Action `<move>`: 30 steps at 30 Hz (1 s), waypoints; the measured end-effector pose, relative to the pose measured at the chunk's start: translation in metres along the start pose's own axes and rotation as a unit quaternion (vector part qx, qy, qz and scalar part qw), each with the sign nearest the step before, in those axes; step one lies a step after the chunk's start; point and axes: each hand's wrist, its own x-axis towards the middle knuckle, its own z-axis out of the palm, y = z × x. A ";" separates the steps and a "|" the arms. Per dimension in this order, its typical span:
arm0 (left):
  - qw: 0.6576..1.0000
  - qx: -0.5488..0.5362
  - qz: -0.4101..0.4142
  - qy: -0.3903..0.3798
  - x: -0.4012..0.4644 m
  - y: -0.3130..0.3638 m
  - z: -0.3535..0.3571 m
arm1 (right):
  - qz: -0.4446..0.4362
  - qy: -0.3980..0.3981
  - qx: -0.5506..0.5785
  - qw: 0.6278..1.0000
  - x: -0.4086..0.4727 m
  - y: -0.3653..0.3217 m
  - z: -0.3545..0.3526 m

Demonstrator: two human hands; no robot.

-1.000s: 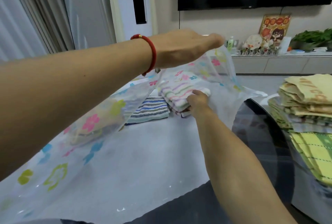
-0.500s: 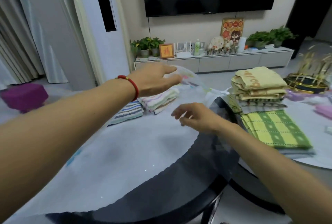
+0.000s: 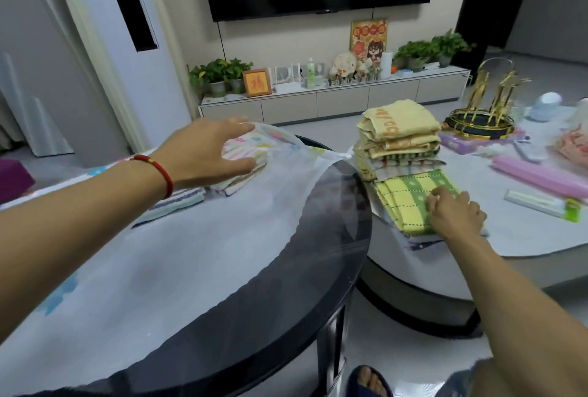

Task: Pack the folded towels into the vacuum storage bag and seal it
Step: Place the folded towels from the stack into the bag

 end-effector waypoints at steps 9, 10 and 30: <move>0.999 0.037 0.018 -0.002 -0.003 -0.007 0.004 | -0.021 -0.052 -0.032 0.998 0.021 -0.016 -0.024; 0.999 0.042 0.014 -0.004 -0.003 -0.009 0.004 | -0.029 -0.078 -0.028 0.996 0.019 -0.019 -0.031; 0.990 0.031 -0.137 -0.018 -0.041 -0.057 -0.059 | -0.303 -0.435 0.522 0.669 -0.178 -0.211 -0.147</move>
